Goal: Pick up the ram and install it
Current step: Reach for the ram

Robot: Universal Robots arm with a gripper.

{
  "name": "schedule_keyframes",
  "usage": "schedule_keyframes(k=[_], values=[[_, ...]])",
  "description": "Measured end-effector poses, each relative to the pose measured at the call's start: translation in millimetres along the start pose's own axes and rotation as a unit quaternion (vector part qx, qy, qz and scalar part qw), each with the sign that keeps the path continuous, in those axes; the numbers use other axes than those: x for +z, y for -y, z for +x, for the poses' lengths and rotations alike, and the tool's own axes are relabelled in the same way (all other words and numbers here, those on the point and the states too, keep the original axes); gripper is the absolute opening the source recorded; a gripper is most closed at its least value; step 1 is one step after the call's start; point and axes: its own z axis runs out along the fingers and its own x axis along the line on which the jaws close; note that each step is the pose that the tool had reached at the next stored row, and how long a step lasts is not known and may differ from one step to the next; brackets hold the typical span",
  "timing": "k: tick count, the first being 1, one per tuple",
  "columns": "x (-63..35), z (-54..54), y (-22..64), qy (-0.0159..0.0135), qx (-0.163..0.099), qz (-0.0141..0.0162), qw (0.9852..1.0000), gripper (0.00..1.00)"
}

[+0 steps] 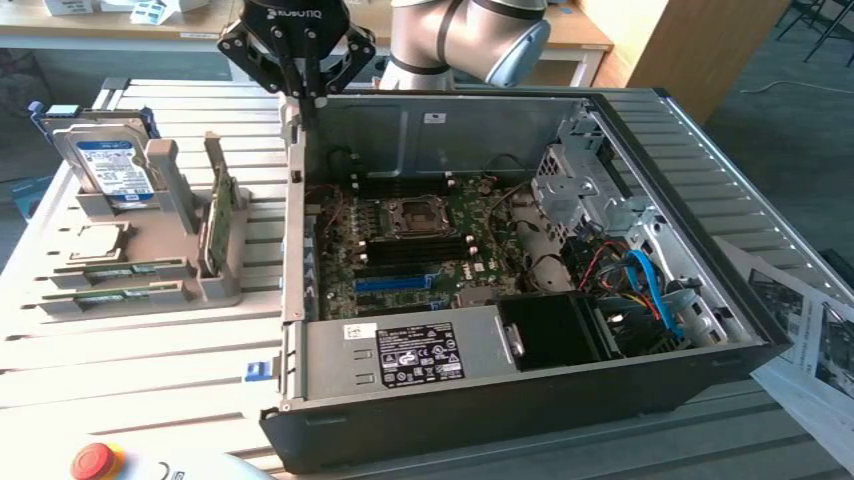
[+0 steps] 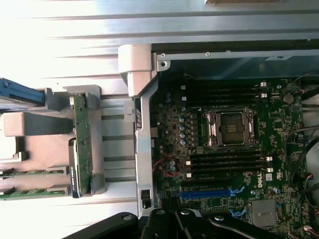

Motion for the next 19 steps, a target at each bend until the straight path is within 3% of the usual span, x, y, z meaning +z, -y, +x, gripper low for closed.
schedule_keyframes(k=[19], values=[[-0.7,34.7,-2.0,0.0000,0.000,0.0000,1.0000,0.11]])
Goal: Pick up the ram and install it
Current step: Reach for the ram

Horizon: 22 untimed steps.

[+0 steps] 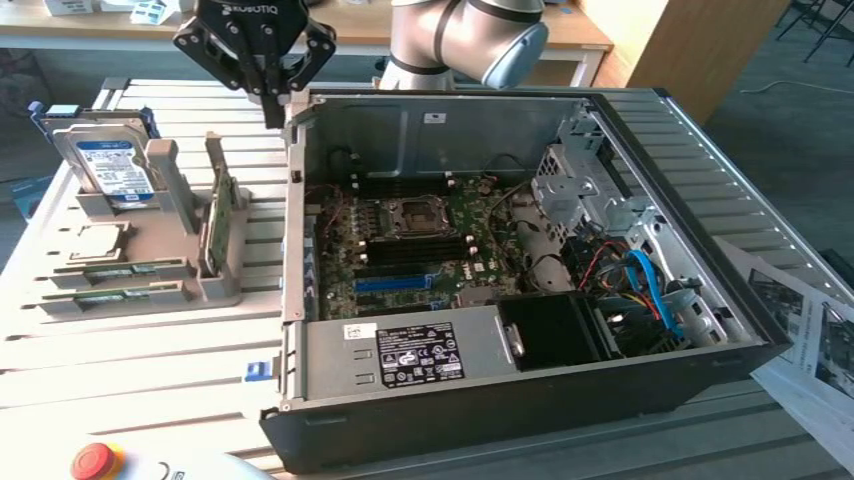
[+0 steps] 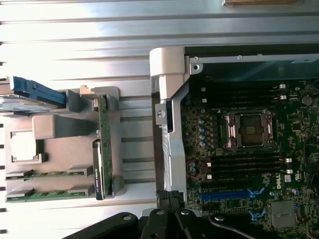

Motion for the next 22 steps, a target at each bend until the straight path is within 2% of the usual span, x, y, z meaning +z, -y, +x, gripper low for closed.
schedule_keyframes(k=[22], values=[[-0.8,37.9,-2.6,0.0000,0.000,0.0000,1.0000,0.11]])
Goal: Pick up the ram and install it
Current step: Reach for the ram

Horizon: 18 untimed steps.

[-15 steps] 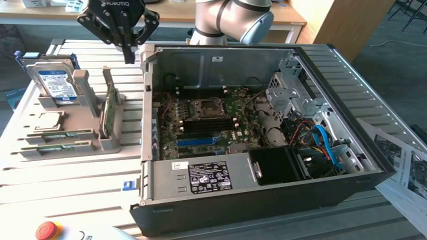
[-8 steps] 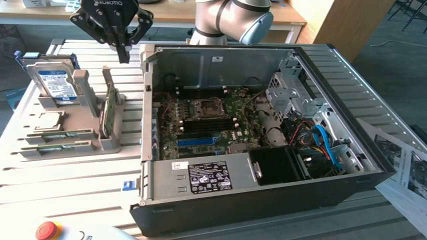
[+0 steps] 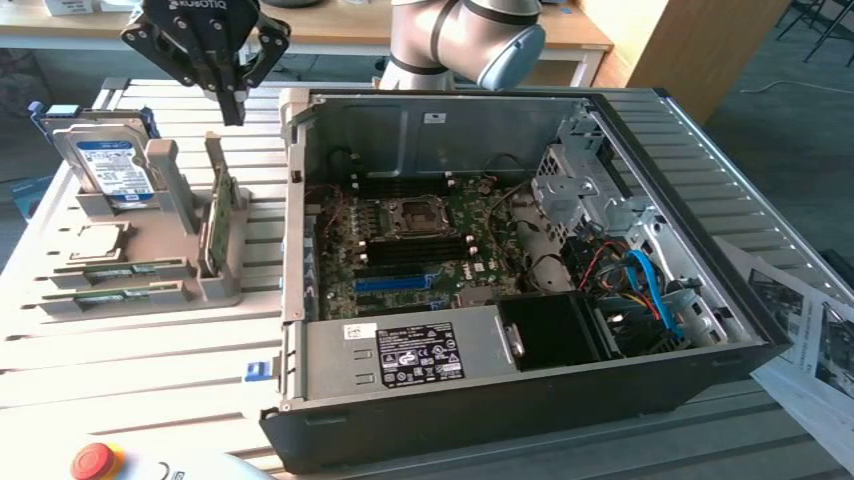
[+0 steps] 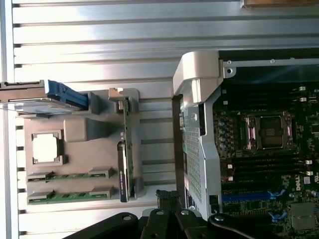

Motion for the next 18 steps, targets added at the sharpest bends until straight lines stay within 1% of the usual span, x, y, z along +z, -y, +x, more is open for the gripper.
schedule_keyframes(k=[18], values=[[-0.8,35.8,-1.6,0.0000,0.000,0.0000,1.0000,0.11]])
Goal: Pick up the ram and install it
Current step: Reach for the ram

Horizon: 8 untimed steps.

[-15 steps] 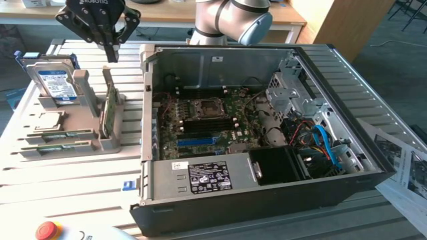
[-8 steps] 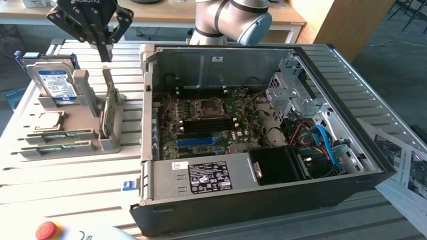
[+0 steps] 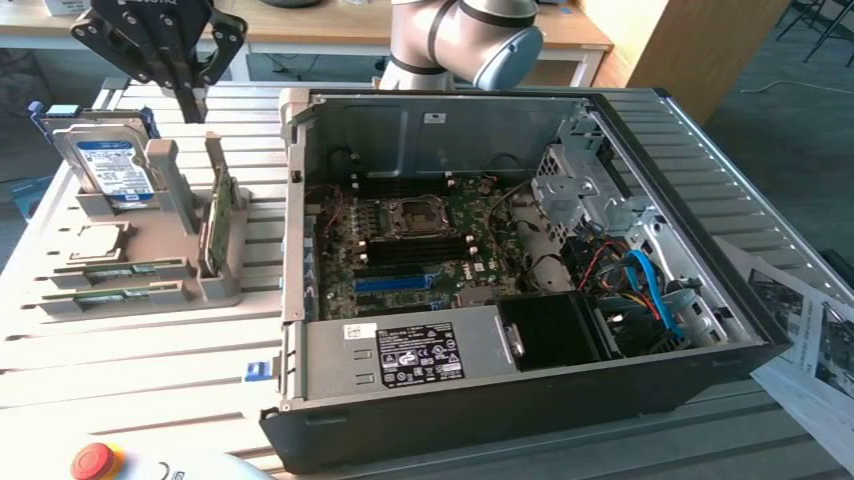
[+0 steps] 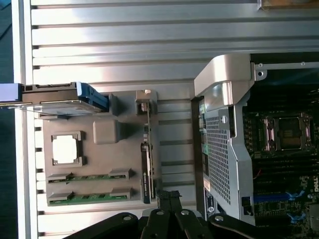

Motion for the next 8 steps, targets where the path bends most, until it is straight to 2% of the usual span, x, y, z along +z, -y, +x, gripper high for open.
schedule_keyframes(k=[8], values=[[-0.3,16.2,-0.9,0.0000,0.000,0.0000,1.0000,0.11]])
